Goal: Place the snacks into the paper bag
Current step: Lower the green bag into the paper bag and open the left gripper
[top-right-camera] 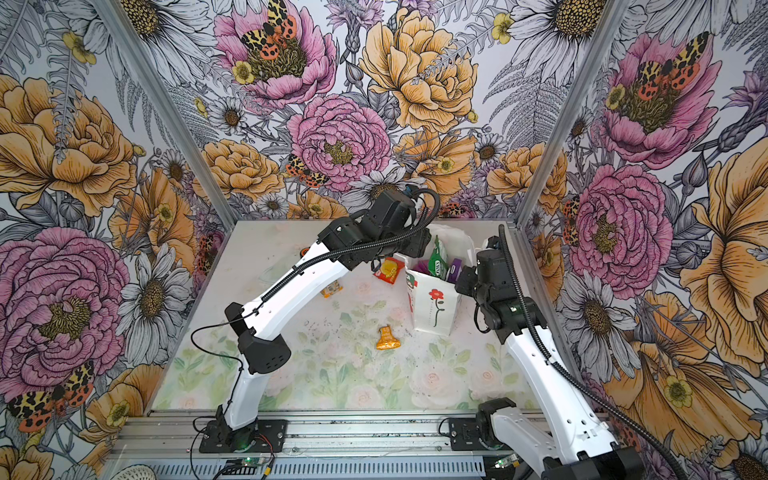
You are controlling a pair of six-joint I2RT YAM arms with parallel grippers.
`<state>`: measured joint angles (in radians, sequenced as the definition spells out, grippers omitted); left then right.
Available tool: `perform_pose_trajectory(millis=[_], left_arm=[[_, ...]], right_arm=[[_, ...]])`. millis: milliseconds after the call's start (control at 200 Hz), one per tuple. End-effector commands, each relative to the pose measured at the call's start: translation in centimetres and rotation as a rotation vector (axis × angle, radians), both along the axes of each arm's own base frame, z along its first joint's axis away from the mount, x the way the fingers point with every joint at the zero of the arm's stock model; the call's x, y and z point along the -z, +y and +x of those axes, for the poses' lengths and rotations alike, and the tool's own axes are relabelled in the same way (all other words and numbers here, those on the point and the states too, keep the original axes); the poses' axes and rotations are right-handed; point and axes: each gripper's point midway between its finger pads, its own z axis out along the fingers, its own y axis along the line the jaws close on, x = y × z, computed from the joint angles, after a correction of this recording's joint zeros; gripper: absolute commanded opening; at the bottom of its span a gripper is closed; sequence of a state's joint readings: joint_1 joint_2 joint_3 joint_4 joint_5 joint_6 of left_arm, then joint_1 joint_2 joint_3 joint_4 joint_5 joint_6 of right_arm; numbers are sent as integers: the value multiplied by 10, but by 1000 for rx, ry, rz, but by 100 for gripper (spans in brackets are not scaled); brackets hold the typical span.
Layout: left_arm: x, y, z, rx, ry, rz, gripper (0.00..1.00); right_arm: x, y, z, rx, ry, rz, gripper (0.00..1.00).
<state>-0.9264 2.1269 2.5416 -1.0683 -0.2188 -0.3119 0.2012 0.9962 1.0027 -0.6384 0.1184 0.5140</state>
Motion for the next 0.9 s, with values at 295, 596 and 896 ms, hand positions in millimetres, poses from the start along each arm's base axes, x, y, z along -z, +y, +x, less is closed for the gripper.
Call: perform_pose_trajectory(millis=[295, 596, 896], left_arm=[[66, 9, 15, -19, 258, 8, 66], [99, -8, 20, 20, 384, -35, 39], [62, -5, 28, -21, 306, -102, 0]], right_arm=[[-8, 2, 2, -15, -24, 3, 0], [-5, 8, 5, -48, -9, 12, 0], [-36, 17, 23, -115, -30, -34, 0]])
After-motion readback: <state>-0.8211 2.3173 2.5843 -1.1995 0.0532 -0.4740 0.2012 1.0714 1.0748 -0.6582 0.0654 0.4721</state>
